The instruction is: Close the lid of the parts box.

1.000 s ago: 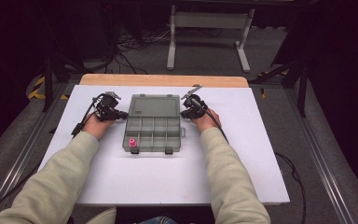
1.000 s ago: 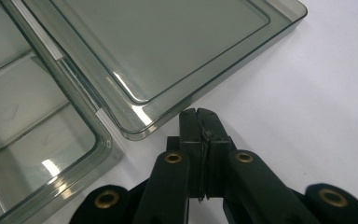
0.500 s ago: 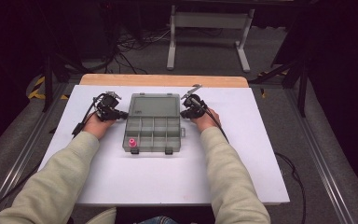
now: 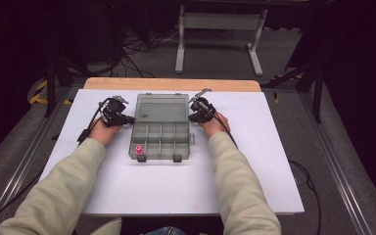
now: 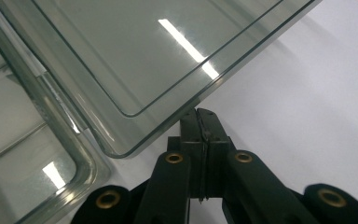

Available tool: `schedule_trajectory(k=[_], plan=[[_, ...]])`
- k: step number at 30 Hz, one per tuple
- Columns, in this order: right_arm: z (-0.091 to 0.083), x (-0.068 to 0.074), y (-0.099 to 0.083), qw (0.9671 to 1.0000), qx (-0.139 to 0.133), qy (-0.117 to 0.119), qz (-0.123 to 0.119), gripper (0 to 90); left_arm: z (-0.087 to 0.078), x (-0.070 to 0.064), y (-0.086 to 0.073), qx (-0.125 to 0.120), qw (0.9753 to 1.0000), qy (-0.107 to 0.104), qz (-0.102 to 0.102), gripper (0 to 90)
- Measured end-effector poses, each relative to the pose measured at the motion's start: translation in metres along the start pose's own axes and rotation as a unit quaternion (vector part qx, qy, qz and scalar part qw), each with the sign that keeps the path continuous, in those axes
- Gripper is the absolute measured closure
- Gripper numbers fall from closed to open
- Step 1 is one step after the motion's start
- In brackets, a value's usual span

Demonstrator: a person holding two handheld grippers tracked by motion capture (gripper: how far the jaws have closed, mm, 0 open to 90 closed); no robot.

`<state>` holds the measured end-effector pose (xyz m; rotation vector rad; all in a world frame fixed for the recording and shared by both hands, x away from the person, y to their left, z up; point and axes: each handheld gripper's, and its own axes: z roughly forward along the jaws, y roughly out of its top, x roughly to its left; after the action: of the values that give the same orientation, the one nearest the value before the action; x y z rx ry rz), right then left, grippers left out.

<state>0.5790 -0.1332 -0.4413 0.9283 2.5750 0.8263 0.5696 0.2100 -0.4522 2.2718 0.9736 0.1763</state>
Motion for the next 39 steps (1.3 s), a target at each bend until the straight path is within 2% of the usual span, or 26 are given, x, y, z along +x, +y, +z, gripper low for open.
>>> schedule_trajectory(k=[12,28,39], plan=[[-0.001,-0.0043,0.0,0.9998,-0.013,0.005,0.012,90.0,0.0017,-0.001,0.0008,-0.01,0.9999,0.011,0.0,89.1],[-0.0025,-0.0042,0.0021,0.999,-0.039,-0.011,0.019,90.0,0.0036,-0.0023,0.0027,-0.023,0.9994,0.025,-0.006,89.1],[-0.0056,-0.0037,0.0046,0.9979,-0.058,-0.022,0.019,90.0,-0.0029,-0.0035,0.0054,-0.041,0.9985,0.034,-0.006,89.1]])
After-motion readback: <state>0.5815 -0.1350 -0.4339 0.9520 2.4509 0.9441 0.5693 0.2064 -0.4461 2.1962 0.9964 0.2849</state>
